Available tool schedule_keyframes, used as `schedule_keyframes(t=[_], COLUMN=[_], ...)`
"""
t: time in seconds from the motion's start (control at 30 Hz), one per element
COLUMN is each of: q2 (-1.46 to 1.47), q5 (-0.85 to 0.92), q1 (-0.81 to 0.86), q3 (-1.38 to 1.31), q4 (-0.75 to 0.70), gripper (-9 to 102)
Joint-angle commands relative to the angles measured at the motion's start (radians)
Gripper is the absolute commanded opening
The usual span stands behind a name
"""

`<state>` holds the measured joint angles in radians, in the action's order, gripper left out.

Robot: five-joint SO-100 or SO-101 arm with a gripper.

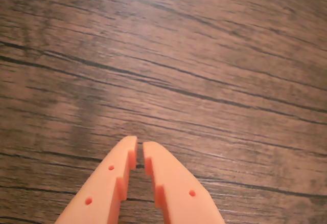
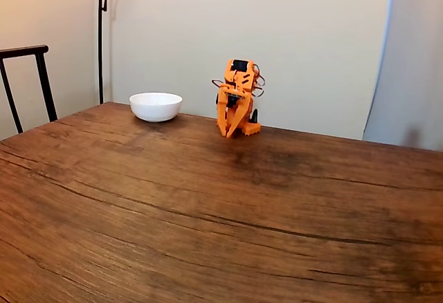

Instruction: Grasp the cube and drop it in the bowl

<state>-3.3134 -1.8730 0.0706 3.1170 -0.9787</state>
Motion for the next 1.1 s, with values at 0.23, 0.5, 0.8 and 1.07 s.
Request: schedule_keyframes(t=[0.23, 0.5, 0.8, 1.07], q2=[0.009, -0.003, 0.005, 0.006], q5=[0.006, 0.005, -0.005, -0.005], q1=[0.003, 0.003, 0.003, 0.003], q3=[-0.005, -0.005, -0.005, -0.005], q4=[-0.15, -0.324, -0.388, -0.388], gripper=[-1, -1, -1, -1])
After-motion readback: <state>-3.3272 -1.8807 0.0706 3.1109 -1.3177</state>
